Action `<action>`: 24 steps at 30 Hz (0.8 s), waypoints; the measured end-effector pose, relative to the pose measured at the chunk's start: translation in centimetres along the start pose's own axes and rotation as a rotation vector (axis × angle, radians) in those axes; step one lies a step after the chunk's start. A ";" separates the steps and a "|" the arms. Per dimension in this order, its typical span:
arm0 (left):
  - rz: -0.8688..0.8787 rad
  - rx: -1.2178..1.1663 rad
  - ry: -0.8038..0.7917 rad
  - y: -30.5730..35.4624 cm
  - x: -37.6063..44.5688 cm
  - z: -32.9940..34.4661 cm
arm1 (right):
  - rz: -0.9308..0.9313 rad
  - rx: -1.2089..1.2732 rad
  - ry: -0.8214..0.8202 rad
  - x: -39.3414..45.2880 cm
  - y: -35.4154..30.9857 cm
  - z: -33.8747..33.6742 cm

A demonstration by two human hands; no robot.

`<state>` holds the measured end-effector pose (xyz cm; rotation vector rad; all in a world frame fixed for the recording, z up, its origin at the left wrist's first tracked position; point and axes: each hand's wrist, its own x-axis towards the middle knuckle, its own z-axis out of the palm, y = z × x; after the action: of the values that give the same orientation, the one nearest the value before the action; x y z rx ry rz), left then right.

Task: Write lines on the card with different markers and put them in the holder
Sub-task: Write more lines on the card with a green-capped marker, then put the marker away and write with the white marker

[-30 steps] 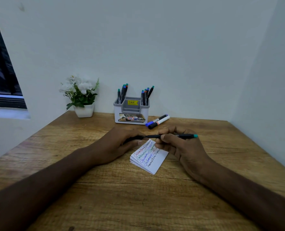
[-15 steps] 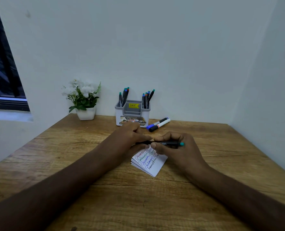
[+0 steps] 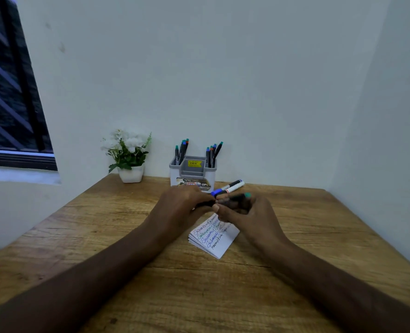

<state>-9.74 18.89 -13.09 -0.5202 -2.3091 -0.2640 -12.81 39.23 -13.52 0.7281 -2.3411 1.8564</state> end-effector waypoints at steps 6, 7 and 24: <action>-0.364 -0.100 0.201 -3.9 3.8 -0.6 | 0.037 -0.065 -0.058 -0.7 0.3 0.6; -0.394 -0.097 0.229 -5.0 4.9 -0.8 | 0.051 -0.082 -0.084 -0.7 0.4 0.7; -0.843 0.017 0.108 -10.9 11.2 3.9 | 0.060 -0.115 -0.188 -0.2 1.4 0.5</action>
<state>-24.19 13.64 -8.29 0.4979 -2.2976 -0.6452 -13.05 39.08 -14.97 0.8624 -2.5866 1.7275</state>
